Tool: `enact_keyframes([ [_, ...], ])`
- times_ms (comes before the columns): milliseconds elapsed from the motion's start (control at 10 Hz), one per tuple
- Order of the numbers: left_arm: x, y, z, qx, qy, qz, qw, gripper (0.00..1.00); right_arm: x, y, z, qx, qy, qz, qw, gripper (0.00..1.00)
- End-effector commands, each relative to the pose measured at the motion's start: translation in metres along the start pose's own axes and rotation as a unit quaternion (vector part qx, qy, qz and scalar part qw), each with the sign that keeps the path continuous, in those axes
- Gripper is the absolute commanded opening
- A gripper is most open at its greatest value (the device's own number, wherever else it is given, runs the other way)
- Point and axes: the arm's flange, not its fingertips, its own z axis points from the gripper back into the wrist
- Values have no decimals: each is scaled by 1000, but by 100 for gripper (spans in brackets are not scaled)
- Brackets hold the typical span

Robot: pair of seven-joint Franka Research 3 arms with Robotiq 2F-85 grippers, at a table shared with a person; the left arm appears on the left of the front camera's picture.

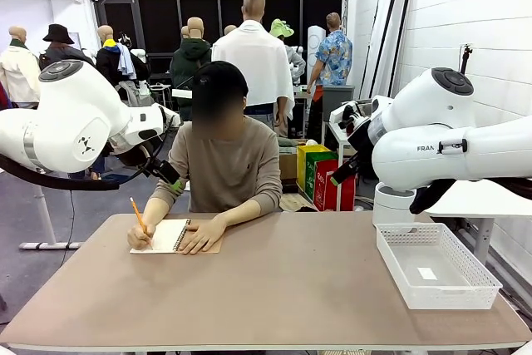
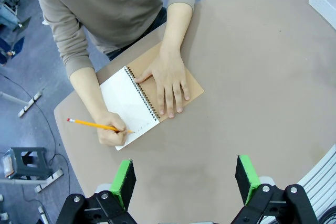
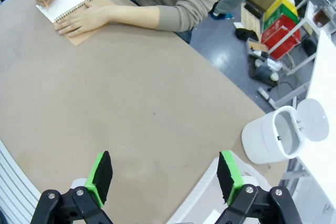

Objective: Sort the paper based on its condition.
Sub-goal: If a person hands you a paper, place it in the Organizing basket , and if it's crumpled, put it in the Trash can.

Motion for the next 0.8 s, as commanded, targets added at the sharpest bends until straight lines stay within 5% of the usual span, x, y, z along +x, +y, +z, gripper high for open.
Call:
enact_keyframes([
  [0, 0, 0, 0, 0, 0, 0, 1000, 100, 0, 0, 0, 0, 3, -4, 1000, 100],
  [700, 0, 0, 0, 0, 0, 0, 1000, 100, 0, 0, 0, 0, 3, -4, 1000, 100],
])
